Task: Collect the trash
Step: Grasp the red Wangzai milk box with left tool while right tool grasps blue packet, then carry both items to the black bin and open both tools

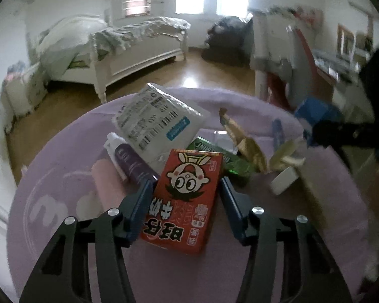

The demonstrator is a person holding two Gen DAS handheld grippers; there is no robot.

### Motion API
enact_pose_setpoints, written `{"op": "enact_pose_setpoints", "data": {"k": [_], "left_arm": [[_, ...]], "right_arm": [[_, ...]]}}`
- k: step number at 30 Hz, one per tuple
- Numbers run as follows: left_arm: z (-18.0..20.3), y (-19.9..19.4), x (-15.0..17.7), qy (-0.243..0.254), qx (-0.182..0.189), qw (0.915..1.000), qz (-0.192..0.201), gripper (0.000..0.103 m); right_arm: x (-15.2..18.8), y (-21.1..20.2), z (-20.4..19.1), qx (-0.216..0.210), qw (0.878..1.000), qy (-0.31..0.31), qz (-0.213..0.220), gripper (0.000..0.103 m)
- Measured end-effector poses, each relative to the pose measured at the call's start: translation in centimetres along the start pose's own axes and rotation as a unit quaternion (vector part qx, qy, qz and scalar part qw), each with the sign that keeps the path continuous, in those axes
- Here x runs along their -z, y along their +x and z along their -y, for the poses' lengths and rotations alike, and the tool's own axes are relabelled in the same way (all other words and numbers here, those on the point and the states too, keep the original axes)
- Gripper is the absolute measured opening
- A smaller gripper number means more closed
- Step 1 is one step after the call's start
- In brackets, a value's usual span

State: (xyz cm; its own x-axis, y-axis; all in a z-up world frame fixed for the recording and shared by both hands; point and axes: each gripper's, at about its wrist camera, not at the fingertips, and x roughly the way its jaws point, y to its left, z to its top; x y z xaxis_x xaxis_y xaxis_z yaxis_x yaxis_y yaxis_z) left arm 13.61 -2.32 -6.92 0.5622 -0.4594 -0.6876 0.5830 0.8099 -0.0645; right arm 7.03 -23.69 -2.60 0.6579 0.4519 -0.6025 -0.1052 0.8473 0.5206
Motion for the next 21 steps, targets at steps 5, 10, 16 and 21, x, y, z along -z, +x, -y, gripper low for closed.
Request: {"op": "enact_pose_setpoints", "data": {"k": [5, 10, 16, 21], "left_arm": [[0.6, -3.3, -0.2, -0.049, 0.019, 0.9978, 0.04, 0.054], [4.0, -5.2, -1.7, -0.061, 0.056, 0.9948, 0.06, 0.054], [11.1, -4.0, -4.1, -0.033, 0.106, 0.9918, 0.064, 0.054], [17.7, -0.4, -5.9, -0.019, 0.169, 0.984, 0.052, 0.054]], "right_arm": [[0.4, -2.4, 1.5, -0.007, 0.999, 0.022, 0.028, 0.058], [1.1, -6.3, 4.9, 0.006, 0.996, 0.056, 0.07, 0.058], [2.7, -12.4, 10.9, 0.047, 0.984, 0.11, 0.132, 0.058], [4.8, -17.1, 16.7, 0.089, 0.968, 0.161, 0.171, 0.058]]}}
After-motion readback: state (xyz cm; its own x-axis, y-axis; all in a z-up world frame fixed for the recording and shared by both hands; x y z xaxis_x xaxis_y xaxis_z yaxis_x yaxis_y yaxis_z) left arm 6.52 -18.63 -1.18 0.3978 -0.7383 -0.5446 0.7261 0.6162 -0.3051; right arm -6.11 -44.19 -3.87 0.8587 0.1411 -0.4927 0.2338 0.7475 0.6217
